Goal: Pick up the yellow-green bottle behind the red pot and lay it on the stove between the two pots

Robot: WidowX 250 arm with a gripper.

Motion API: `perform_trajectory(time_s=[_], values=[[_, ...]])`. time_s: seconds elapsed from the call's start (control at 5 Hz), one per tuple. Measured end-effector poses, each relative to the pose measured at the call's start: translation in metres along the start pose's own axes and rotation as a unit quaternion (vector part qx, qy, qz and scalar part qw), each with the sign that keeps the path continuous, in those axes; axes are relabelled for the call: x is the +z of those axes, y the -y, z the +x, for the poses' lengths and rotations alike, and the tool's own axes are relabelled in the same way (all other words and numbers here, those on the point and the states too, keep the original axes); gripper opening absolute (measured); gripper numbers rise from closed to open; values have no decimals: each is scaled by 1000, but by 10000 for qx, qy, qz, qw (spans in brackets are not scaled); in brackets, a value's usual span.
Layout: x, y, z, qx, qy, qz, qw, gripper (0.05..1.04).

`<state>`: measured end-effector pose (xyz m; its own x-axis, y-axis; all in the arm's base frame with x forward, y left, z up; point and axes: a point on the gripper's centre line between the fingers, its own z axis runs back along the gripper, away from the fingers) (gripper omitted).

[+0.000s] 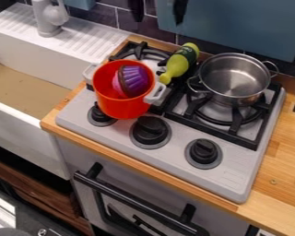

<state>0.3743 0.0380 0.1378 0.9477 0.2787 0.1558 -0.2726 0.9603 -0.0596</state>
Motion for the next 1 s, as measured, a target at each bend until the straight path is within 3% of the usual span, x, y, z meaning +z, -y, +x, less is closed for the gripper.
perform_trajectory(time_s=[0.2,0.6,1.0], values=[[9,2,-1,-232,38,-59,9997,1000],[13,-11,-1,-555,15,137,9984,1000],[25,-22,5,-499,51,-65,9987,1000]])
